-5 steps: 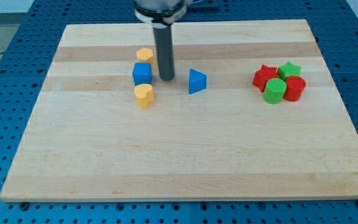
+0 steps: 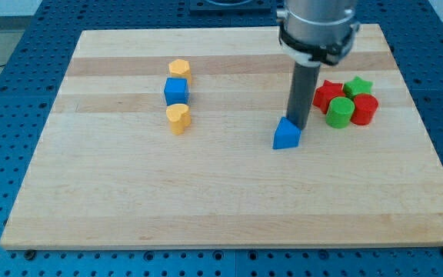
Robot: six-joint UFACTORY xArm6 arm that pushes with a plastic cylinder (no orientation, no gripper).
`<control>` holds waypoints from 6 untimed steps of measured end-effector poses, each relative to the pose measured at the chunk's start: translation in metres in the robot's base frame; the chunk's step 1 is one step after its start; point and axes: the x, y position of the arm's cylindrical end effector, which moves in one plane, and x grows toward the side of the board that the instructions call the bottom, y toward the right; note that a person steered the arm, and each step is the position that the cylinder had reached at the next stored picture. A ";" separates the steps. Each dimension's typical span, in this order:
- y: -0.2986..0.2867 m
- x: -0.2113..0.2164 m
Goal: Push the blue triangle towards the bottom right of the yellow heart
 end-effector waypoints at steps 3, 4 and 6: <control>0.004 0.061; -0.016 0.053; -0.099 0.036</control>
